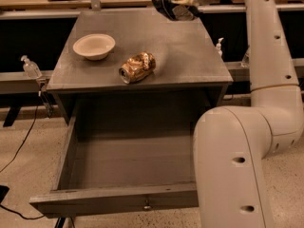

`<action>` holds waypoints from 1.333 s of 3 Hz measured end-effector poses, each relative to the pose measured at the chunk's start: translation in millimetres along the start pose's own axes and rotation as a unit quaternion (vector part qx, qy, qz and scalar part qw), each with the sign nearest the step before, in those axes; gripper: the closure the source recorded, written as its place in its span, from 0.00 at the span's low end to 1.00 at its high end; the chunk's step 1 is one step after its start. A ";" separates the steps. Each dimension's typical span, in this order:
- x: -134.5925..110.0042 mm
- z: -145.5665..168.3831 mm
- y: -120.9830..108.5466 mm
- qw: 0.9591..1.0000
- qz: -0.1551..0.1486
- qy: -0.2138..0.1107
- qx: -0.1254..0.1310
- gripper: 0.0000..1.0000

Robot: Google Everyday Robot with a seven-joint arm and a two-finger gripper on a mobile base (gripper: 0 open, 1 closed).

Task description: Place blue chip bag into top drawer

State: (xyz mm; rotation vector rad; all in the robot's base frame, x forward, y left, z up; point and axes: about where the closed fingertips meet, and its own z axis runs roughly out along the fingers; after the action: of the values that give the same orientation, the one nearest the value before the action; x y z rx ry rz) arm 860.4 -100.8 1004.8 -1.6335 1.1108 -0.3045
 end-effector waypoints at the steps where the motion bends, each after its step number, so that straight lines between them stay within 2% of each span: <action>1: -13.2 -42.2 -23.6 1.000 0.005 0.030 -0.003 1.00; 2: -16.9 -45.9 -15.0 0.998 0.017 0.053 -0.036 1.00; 3: -11.6 -51.4 -12.1 0.997 0.027 0.065 -0.041 1.00; 4: -5.2 -71.3 -15.0 0.995 0.049 0.078 -0.025 1.00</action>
Offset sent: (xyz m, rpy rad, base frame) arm -0.0691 -0.0125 0.0268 -0.1117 0.1429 -0.1246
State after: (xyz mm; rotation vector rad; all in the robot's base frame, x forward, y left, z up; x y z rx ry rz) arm 816.6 -141.5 1046.7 -1.6147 1.3231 -0.3471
